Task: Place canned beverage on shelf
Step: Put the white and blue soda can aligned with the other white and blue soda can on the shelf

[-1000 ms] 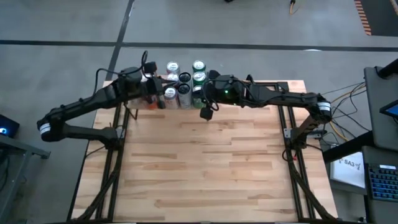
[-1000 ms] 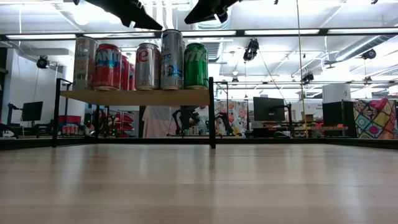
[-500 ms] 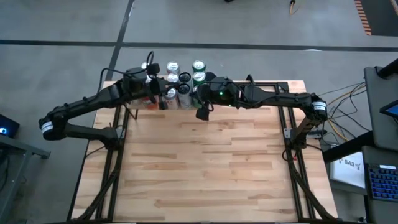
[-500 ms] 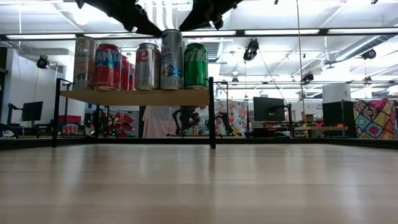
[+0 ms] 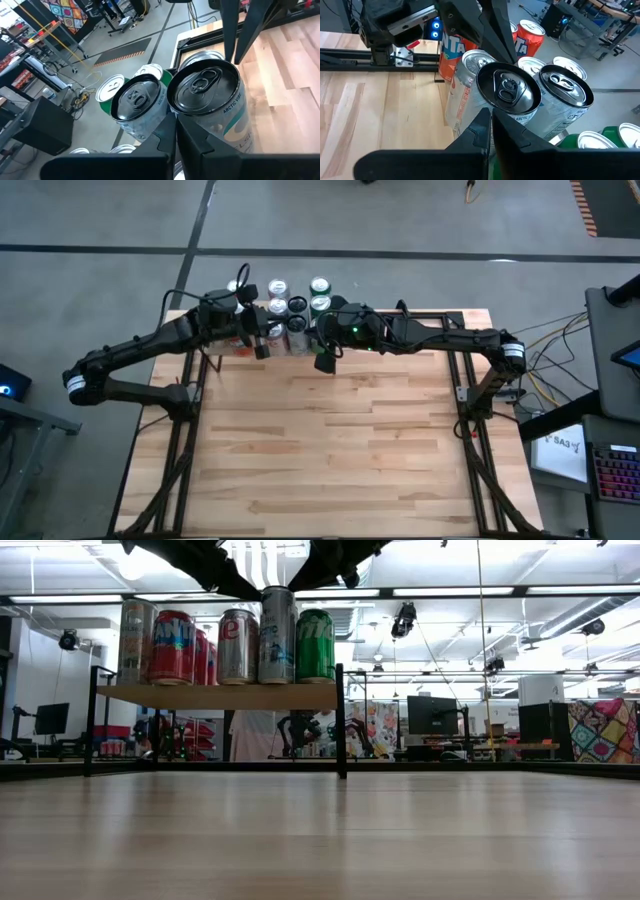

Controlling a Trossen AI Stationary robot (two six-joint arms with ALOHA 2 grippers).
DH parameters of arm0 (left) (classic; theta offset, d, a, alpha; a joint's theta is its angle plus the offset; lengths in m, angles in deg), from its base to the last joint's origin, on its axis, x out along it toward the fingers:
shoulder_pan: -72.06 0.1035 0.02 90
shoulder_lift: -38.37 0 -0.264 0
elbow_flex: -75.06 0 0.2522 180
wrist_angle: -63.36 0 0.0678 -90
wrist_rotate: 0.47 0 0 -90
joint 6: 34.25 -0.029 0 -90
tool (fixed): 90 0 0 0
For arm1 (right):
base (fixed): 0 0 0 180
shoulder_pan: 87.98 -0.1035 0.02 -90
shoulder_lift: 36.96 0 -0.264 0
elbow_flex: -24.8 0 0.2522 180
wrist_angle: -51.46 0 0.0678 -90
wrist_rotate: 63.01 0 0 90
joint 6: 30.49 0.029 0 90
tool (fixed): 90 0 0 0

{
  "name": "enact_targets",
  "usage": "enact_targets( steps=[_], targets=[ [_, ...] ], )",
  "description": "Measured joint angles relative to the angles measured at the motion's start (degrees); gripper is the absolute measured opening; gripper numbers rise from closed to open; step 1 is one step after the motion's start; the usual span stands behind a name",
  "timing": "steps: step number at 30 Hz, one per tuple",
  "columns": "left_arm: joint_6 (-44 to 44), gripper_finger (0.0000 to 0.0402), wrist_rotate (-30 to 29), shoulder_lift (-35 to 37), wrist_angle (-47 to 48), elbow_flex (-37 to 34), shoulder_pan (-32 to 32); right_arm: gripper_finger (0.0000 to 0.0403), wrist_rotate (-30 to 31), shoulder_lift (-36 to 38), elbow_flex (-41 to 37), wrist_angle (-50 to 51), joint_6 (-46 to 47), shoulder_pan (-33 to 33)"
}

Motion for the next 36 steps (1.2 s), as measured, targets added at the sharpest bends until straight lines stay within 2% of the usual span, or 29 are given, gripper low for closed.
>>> enact_targets(
  steps=[36],
  targets=[
    [4.53,0.0,1.51,0.77,1.99,0.0,-0.29,0.0009,0.09,-0.02,0.04,-1.39,-0.02,1.62]
  ],
)
